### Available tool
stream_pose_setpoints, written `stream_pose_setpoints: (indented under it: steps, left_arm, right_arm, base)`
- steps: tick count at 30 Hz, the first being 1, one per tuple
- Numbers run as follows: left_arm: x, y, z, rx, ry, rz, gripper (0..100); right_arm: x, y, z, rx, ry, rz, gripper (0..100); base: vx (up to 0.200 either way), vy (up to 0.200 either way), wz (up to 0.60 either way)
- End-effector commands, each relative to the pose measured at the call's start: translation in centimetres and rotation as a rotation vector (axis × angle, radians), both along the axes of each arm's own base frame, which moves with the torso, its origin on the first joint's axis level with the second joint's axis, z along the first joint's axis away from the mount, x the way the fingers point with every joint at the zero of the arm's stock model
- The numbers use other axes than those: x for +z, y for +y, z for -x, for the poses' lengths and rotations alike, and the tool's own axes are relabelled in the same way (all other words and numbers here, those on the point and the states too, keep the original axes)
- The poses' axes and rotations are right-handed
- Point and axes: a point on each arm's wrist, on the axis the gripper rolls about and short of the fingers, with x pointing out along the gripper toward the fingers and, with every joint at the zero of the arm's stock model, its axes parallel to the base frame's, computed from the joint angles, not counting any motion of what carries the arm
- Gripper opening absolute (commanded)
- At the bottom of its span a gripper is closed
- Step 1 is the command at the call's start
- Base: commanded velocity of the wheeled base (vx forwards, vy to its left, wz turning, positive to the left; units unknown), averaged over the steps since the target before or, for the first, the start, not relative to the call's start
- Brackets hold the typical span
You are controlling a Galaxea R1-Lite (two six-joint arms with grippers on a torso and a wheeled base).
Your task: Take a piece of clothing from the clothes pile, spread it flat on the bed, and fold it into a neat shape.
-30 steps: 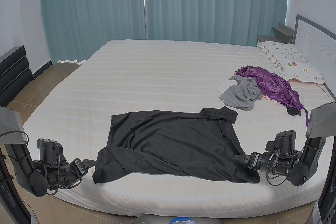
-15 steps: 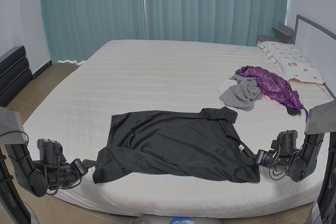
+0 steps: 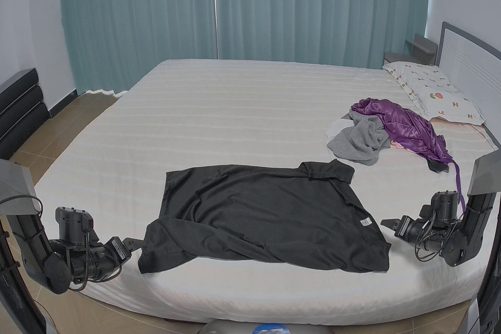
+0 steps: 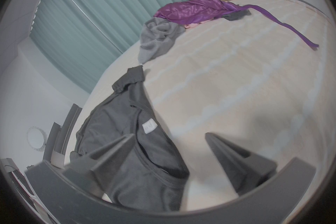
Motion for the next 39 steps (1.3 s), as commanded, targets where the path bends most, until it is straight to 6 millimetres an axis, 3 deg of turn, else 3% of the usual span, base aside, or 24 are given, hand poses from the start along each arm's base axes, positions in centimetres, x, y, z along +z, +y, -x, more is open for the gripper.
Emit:
stream_pose_setpoints:
  steps: [1, 4, 10, 16, 19, 22, 30, 33, 37, 38, 39]
  left_arm:
    - [0.0, 0.0, 0.0, 0.001, 0.000, 0.001, 100]
    - [0.0, 0.0, 0.0, -0.001, 0.000, 0.001, 100]
    - [0.0, 0.0, -0.1, 0.000, -0.001, 0.002, 100]
    - [0.0, 0.0, -0.3, 0.013, -0.002, 0.030, 100]
    - [0.1, 0.0, -0.3, 0.017, -0.002, 0.034, 100]
    - [0.1, -0.2, -0.3, 0.014, -0.003, 0.035, 100]
    - [0.0, -0.2, -0.3, 0.011, 0.000, 0.039, 100]
    - [0.0, -0.2, -0.3, 0.014, 0.001, 0.044, 100]
    - [0.0, -0.2, -0.3, 0.014, 0.000, 0.044, 100]
    - [0.0, -0.2, -0.3, 0.014, 0.000, 0.044, 100]
    - [0.0, -0.2, -0.4, 0.012, 0.000, 0.045, 100]
  right_arm:
    - [1.6, 0.6, -1.5, 0.027, -0.089, -0.015, 100]
    - [1.8, 1.3, -2.8, 0.049, -0.123, -0.019, 100]
    - [3.1, 6.8, -6.3, 0.121, -0.109, -0.149, 100]
    - [3.5, 10.5, -9.2, 0.121, -0.035, -0.261, 100]
    - [3.3, 11.3, -10.0, 0.118, -0.011, -0.281, 100]
    - [1.6, 12.3, -11.4, 0.121, 0.043, -0.268, 100]
    - [-1.5, 12.7, -14.2, 0.061, 0.082, -0.224, 100]
    - [-1.6, 12.2, -15.5, 0.028, 0.064, -0.218, 100]
    - [-1.5, 8.9, -18.3, -0.112, 0.003, -0.176, 100]
    - [-1.5, 8.9, -18.3, -0.112, 0.003, -0.176, 100]
    - [-1.0, 6.2, -19.7, -0.187, -0.050, -0.154, 100]
  base:
    - [0.000, 0.000, 0.00]
    - [0.000, 0.000, 0.00]
    - [0.000, 0.000, 0.00]
    - [0.000, 0.000, 0.00]
    - [0.000, 0.000, 0.00]
    - [0.000, 0.000, 0.00]
    - [0.000, 0.000, 0.00]
    - [0.000, 0.000, 0.00]
    - [0.000, 0.000, 0.00]
    - [0.000, 0.000, 0.00]
    - [0.000, 0.000, 0.00]
